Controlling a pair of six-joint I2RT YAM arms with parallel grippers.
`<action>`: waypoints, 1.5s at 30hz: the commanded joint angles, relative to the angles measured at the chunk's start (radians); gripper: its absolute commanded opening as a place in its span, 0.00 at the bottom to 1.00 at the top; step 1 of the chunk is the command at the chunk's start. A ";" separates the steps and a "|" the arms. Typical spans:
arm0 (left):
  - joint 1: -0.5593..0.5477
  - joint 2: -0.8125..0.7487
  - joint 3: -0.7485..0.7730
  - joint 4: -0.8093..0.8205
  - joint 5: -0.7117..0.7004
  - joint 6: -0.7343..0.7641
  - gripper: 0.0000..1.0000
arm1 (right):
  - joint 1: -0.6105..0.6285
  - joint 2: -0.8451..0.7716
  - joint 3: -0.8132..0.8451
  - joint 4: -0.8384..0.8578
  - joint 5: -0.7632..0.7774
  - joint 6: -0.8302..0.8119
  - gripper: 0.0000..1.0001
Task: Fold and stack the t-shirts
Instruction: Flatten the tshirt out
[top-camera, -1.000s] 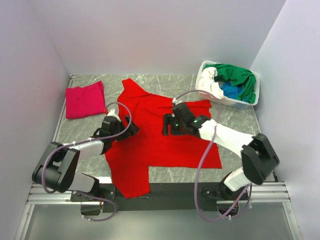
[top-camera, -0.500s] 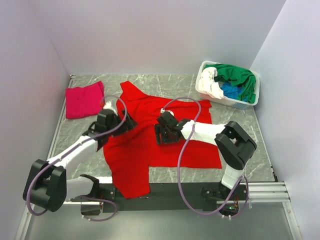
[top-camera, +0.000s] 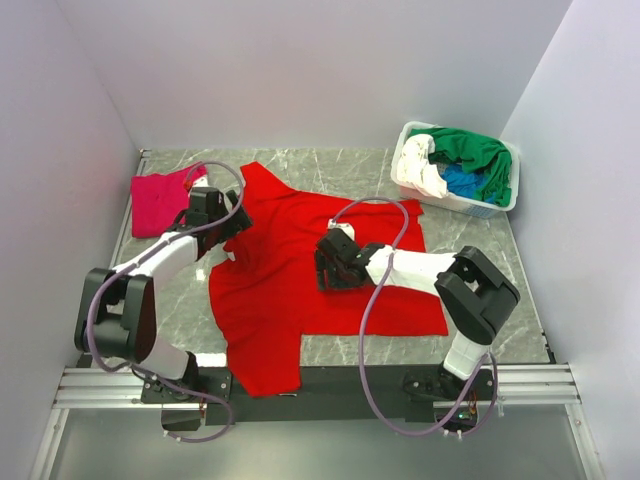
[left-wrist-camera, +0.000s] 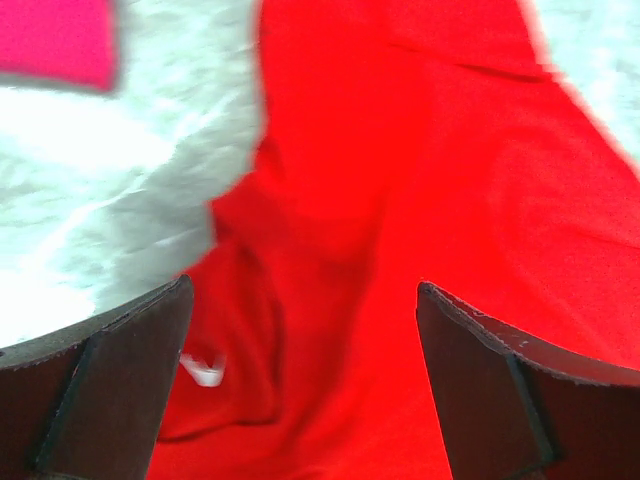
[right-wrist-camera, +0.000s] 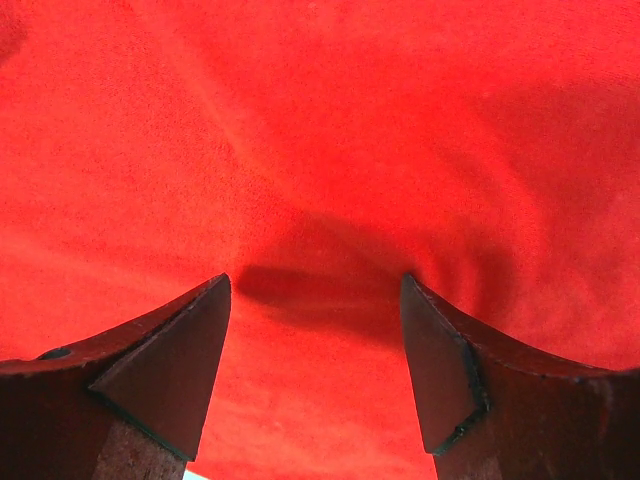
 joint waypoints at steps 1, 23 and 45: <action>0.020 0.013 0.033 -0.027 -0.077 0.028 0.99 | -0.001 -0.011 -0.056 -0.100 0.045 0.026 0.76; 0.054 0.193 -0.038 0.164 0.144 -0.031 0.73 | 0.000 -0.071 -0.059 -0.106 0.033 0.010 0.76; 0.054 -0.094 -0.015 -0.095 -0.281 0.039 0.81 | 0.005 -0.037 -0.046 -0.098 0.011 0.004 0.76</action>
